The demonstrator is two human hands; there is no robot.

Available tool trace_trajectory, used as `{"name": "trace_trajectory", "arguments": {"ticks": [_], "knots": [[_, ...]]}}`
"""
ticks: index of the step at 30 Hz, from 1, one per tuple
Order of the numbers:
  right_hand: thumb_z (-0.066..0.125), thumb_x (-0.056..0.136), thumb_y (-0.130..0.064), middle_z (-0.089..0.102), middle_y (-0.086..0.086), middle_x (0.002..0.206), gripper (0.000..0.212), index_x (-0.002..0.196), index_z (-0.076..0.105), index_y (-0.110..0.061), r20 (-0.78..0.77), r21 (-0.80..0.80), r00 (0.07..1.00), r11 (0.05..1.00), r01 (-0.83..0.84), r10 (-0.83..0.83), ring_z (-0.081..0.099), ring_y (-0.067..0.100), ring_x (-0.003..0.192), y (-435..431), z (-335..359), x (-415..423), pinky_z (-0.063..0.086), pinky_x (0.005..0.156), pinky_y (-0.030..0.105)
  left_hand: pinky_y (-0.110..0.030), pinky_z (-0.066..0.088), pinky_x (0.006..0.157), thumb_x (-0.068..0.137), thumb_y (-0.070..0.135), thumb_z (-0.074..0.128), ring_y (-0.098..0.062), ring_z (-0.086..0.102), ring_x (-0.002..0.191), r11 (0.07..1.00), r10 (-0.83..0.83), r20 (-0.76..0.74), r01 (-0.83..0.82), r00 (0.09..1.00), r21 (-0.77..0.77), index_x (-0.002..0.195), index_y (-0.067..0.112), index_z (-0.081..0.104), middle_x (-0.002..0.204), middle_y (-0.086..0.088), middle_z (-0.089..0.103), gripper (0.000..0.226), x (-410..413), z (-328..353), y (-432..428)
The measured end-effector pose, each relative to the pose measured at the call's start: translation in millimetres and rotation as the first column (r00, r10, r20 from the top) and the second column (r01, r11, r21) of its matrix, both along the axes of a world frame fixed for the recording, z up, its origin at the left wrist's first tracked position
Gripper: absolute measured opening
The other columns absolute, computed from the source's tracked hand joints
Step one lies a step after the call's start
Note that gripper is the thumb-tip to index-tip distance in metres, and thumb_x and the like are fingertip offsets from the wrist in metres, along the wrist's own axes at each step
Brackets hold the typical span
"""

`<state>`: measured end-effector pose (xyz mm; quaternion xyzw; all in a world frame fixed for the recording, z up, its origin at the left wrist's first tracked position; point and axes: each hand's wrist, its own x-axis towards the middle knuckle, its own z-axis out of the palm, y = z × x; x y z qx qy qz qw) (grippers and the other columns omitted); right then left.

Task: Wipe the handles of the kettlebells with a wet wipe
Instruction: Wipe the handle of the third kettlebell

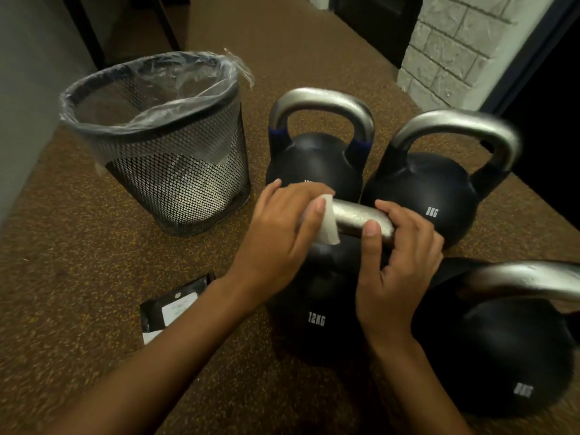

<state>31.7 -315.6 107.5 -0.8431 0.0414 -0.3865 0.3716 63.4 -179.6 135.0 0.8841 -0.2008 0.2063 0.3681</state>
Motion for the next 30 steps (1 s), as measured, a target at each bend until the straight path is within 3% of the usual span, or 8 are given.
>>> {"name": "trace_trajectory", "arguments": {"ticks": [3, 5, 8, 13, 18, 22, 26, 30], "knots": [[0.040, 0.094, -0.036, 0.056, 0.001, 0.115, 0.034, 0.116, 0.058, -0.018, 0.002, 0.004, 1.000, 1.000, 0.001, -0.001, 0.044, 0.015, 0.109, 0, 0, 0, 0.031, 0.095, 0.032, -0.037, 0.042, 0.077, 0.093, 0.039, 0.031, -0.016, 0.054, 0.076, 0.962, 0.043, -0.339, -0.131, 0.940, -0.240, 0.086, 0.001, 0.063, 0.078, -0.006, 0.060, 0.050, 14, 8, 5], [0.040, 0.094, -0.036, 0.056, 0.001, 0.115, 0.034, 0.117, 0.058, -0.018, 0.003, 0.005, 1.000, 1.000, -0.004, 0.004, 0.044, 0.015, 0.109, 0, 0, 0, 0.031, 0.095, 0.032, -0.037, 0.041, 0.067, 0.091, 0.039, 0.032, -0.018, 0.051, 0.068, 0.956, 0.056, -0.494, -0.189, 0.868, -0.224, 0.076, 0.001, 0.059, 0.068, -0.004, 0.056, 0.050, 24, 13, 5], [0.039, 0.094, -0.037, 0.056, 0.002, 0.115, 0.035, 0.116, 0.058, -0.018, 0.001, 0.010, 1.000, 1.000, -0.010, 0.010, 0.044, 0.016, 0.108, 0, 0, 0, 0.033, 0.094, 0.036, -0.035, 0.042, 0.065, 0.097, 0.035, 0.031, -0.009, 0.052, 0.066, 0.988, 0.023, -0.309, -0.069, 0.951, -0.138, 0.078, 0.009, 0.061, 0.070, 0.001, 0.059, 0.044, 13, 15, 2], [0.039, 0.094, -0.038, 0.057, 0.002, 0.114, 0.035, 0.116, 0.058, -0.018, 0.002, 0.003, 1.000, 1.000, -0.003, 0.003, 0.045, 0.017, 0.108, 1, 0, 0, 0.036, 0.093, 0.039, -0.030, 0.037, 0.105, 0.095, 0.034, 0.042, 0.003, 0.043, 0.125, 0.986, -0.118, -0.030, 0.114, 0.993, -0.122, 0.134, 0.019, 0.045, 0.131, 0.015, 0.048, 0.041, -4, -11, 20], [0.038, 0.095, -0.038, 0.056, 0.002, 0.113, 0.036, 0.116, 0.058, -0.018, 0.010, 0.010, 1.000, 1.000, 0.012, -0.012, 0.045, 0.016, 0.107, 0, 0, 0, 0.031, 0.094, 0.033, -0.035, 0.043, 0.103, 0.087, 0.023, 0.060, -0.013, 0.049, 0.126, 0.973, -0.014, 0.028, 0.021, 0.999, -0.232, 0.134, 0.008, 0.043, 0.135, -0.002, 0.051, 0.052, -13, -36, 38], [0.039, 0.094, -0.038, 0.056, 0.003, 0.113, 0.035, 0.116, 0.058, -0.018, 0.011, 0.008, 1.000, 1.000, 0.015, -0.015, 0.045, 0.016, 0.107, 2, 0, 1, 0.030, 0.093, 0.031, -0.038, 0.038, 0.106, 0.085, 0.009, 0.064, -0.019, 0.049, 0.127, 0.994, -0.077, 0.228, 0.092, 0.971, -0.056, 0.126, 0.001, 0.050, 0.132, -0.010, 0.054, 0.044, -11, -19, 25], [0.038, 0.094, -0.039, 0.056, 0.002, 0.114, 0.036, 0.116, 0.058, -0.018, -0.001, 0.009, 1.000, 1.000, 0.012, -0.012, 0.045, 0.016, 0.107, 2, 0, 0, 0.030, 0.094, 0.031, -0.032, 0.030, 0.111, 0.089, 0.012, 0.058, -0.019, 0.042, 0.132, 0.993, -0.098, 0.225, 0.109, 0.969, -0.037, 0.128, 0.001, 0.048, 0.136, -0.009, 0.048, 0.042, -10, -21, 17], [0.039, 0.094, -0.038, 0.056, 0.001, 0.114, 0.035, 0.116, 0.058, -0.019, -0.005, 0.013, 1.000, 1.000, -0.004, 0.004, 0.045, 0.016, 0.108, 1, 0, 1, 0.031, 0.095, 0.032, -0.039, 0.038, 0.108, 0.095, 0.030, 0.046, -0.012, 0.043, 0.132, 0.950, 0.034, -0.057, -0.050, 0.998, -0.307, 0.137, 0.010, 0.041, 0.141, 0.000, 0.046, 0.046, -18, -45, 29]]}}
